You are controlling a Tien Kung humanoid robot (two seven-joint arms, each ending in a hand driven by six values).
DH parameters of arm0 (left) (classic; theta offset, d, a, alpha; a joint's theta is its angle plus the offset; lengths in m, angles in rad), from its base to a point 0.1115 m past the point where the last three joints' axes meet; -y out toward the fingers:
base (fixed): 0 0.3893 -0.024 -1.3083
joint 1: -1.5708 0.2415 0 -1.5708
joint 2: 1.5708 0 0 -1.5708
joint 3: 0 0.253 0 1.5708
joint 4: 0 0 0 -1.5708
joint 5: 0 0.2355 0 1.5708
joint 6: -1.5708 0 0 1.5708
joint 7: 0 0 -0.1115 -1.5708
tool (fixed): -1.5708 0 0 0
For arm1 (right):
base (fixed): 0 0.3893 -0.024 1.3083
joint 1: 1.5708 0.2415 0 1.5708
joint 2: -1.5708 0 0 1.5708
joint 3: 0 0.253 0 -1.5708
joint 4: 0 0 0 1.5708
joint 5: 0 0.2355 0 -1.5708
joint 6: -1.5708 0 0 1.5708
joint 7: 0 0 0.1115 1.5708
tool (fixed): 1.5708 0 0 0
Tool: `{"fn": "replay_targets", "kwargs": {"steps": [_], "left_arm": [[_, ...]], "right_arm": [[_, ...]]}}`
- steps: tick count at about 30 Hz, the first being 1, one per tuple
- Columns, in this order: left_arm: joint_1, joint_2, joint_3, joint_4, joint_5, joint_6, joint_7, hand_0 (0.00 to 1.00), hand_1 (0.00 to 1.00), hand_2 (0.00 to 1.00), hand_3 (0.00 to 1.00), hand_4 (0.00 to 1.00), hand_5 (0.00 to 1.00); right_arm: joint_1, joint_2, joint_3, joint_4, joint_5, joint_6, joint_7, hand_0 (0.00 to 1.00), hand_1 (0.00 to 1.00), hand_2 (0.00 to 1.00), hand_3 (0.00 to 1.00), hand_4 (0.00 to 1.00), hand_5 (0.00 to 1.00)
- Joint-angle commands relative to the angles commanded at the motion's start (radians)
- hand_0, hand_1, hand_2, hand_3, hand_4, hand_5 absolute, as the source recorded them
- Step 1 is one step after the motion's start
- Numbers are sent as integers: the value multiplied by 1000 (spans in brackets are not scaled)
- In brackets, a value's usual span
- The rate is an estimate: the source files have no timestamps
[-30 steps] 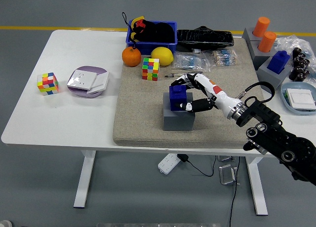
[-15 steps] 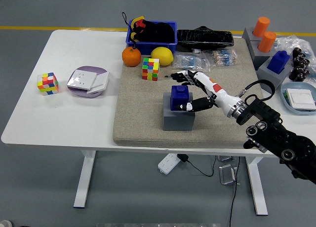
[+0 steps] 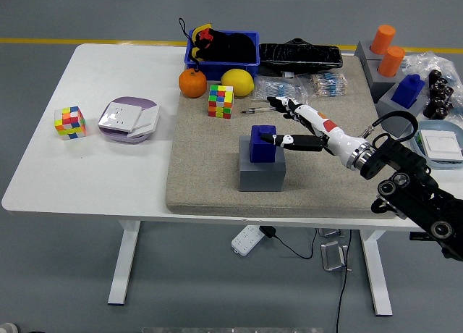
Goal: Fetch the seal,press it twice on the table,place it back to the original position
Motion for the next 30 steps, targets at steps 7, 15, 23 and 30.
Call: {"fn": "replay_targets", "kwargs": {"steps": [7, 15, 23, 30], "left_arm": [[-2, 5, -5, 2, -2, 1, -1, 791, 742, 737, 761, 629, 461], [-5, 5, -17, 2, 7, 1, 0, 791, 743, 737, 760, 630, 461], [-8, 10, -13, 2, 5, 2, -1, 791, 743, 738, 761, 630, 460], [-9, 8, -21, 0, 14, 2, -1, 791, 742, 738, 761, 630, 461]], "right_arm": [[-109, -106, 181, 80, -33, 17, -16, 998, 998, 998, 998, 998, 805], [-242, -157, 436, 68, -60, -22, -18, 998, 998, 996, 998, 998, 642], [-335, -130, 684, 62, -148, -13, -46, 867, 802, 774, 743, 998, 417], [-360, -104, 766, 59, -190, -10, -52, 862, 793, 769, 744, 998, 391]]}}
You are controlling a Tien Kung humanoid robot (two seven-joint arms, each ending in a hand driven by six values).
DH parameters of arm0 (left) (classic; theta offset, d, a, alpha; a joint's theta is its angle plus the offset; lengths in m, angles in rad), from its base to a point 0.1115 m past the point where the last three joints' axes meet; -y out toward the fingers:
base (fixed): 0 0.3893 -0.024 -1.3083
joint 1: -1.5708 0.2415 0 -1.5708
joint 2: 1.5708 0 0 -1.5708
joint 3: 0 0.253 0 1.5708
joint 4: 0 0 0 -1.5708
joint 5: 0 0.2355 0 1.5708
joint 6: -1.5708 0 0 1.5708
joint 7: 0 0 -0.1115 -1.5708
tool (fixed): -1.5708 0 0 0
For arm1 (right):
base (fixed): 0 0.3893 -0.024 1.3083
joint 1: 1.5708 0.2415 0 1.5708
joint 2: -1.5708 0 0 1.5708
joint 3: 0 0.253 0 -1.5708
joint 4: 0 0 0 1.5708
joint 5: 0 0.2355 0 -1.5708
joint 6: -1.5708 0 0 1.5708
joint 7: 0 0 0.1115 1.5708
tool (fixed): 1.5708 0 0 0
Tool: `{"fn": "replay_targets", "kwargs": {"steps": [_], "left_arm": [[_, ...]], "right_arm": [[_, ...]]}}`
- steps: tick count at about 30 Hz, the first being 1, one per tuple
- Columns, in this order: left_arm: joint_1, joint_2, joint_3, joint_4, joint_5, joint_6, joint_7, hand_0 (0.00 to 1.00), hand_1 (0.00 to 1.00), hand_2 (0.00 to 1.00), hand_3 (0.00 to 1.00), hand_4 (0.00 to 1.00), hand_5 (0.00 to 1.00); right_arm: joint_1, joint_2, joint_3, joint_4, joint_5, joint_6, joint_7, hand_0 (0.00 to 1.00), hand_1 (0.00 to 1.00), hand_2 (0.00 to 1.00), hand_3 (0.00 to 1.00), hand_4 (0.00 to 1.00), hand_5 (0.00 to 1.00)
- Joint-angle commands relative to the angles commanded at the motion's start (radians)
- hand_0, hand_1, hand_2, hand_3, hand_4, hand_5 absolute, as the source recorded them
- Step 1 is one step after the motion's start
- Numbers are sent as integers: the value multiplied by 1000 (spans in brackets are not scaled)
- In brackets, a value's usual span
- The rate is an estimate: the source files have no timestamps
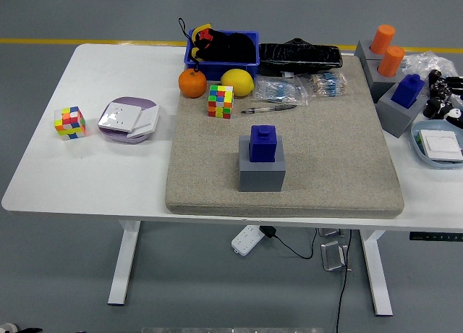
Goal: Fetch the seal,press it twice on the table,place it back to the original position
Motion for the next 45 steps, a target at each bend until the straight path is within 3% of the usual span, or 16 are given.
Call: {"fn": "replay_targets", "kwargs": {"steps": [11, 45], "left_arm": [[2, 5, 10, 0, -4, 1, 0, 791, 742, 738, 761, 630, 460], [4, 11, 21, -4, 1, 1, 0, 792, 742, 738, 761, 626, 454]], "right_arm": [[-15, 11, 39, -2, -10, 6, -14, 861, 784, 768, 745, 987, 380], [-25, 18, 30, -8, -5, 7, -34, 839, 748, 763, 770, 964, 364]]}}
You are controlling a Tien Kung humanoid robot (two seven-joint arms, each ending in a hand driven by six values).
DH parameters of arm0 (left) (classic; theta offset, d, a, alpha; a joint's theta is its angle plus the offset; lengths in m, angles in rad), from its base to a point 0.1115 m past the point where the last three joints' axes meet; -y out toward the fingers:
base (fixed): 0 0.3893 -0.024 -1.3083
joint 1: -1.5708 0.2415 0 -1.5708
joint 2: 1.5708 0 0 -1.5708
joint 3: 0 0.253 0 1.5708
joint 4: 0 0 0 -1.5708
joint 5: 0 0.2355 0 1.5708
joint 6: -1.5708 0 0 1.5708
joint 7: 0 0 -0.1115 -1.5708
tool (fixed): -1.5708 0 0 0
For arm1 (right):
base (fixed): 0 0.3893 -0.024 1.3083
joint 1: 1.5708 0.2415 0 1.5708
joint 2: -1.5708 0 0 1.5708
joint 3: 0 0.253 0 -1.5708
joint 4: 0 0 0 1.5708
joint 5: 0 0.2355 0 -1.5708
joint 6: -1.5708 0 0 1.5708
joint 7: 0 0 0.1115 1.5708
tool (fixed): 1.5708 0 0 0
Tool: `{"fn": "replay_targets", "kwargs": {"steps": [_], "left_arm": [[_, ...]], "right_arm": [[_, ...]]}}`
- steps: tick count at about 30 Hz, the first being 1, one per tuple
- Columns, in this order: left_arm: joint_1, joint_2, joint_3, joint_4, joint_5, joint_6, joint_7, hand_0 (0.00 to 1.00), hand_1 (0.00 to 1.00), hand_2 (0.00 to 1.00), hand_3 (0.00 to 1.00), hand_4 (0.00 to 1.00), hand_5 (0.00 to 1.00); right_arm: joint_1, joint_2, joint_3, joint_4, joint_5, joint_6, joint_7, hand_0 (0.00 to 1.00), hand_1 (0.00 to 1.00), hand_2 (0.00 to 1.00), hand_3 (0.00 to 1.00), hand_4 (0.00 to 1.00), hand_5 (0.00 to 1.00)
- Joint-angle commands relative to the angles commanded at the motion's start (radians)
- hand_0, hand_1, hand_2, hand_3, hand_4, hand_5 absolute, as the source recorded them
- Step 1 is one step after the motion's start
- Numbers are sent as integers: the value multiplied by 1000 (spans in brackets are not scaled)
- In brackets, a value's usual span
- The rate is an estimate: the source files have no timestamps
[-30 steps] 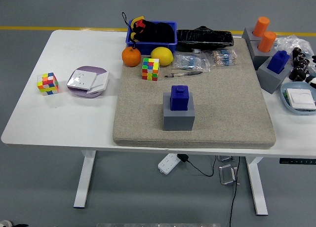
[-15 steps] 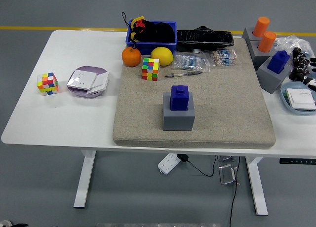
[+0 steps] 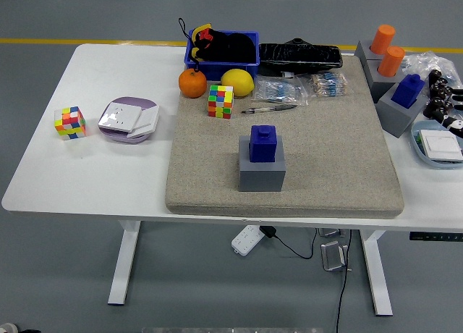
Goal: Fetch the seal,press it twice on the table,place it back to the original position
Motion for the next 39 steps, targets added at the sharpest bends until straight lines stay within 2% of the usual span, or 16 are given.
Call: {"fn": "replay_targets", "kwargs": {"steps": [22, 26, 39], "left_arm": [[1, -6, -1, -1, -1, -1, 1, 792, 743, 738, 761, 627, 452], [-5, -6, -21, -3, 15, 0, -1, 792, 742, 738, 761, 626, 451], [-11, 13, 0, -5, 4, -1, 1, 792, 742, 737, 761, 626, 449]], "right_arm": [[7, 2, -15, 3, 2, 1, -7, 831, 739, 755, 765, 954, 357], [3, -4, -24, 9, 10, 2, -9, 829, 737, 753, 764, 949, 352], [-6, -5, 4, 11, 16, -3, -4, 829, 732, 748, 762, 941, 345]]}}
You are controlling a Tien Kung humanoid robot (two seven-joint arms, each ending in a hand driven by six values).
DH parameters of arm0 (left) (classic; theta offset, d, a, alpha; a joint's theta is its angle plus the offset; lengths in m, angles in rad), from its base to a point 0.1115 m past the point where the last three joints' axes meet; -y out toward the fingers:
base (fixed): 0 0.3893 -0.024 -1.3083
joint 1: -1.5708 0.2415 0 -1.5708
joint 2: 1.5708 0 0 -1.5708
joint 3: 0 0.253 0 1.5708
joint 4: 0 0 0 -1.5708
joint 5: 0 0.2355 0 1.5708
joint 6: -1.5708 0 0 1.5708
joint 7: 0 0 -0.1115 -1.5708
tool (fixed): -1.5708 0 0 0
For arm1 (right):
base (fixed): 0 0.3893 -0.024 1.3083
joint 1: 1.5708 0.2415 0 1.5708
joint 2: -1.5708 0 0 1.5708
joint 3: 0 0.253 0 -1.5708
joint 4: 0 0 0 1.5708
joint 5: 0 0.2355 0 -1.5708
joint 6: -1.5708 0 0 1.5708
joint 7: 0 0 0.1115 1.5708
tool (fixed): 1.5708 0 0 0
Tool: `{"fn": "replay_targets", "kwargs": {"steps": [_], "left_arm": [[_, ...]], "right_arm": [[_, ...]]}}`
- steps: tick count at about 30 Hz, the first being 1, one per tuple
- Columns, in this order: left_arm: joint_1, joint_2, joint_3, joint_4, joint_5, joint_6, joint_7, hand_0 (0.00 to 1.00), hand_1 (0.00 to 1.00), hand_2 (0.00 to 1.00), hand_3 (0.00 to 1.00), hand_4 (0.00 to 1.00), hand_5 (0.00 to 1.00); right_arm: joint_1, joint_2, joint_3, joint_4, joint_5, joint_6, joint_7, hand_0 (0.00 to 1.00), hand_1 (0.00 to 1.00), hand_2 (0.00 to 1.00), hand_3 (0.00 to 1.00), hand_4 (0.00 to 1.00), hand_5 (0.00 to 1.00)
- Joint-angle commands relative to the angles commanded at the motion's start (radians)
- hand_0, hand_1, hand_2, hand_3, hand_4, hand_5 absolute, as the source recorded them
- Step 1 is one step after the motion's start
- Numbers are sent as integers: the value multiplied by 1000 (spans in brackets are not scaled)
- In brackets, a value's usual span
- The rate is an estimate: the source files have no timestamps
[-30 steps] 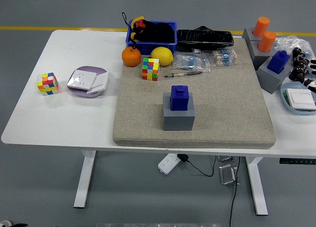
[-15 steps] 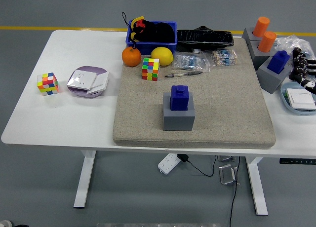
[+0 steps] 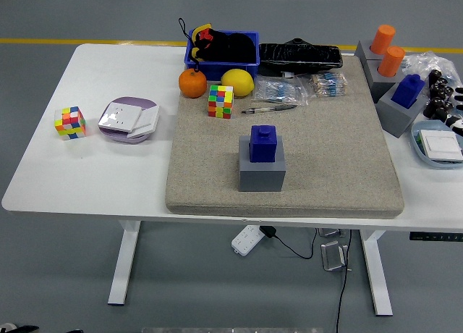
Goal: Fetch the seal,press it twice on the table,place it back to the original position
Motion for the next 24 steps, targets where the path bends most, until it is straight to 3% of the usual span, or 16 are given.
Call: {"fn": "replay_targets", "kwargs": {"steps": [24], "left_arm": [[3, -4, 0, 1, 3, -1, -1, 792, 743, 737, 761, 625, 449]], "right_arm": [[-5, -2, -8, -4, 0, 1, -2, 824, 729, 747, 761, 925, 335]]}}
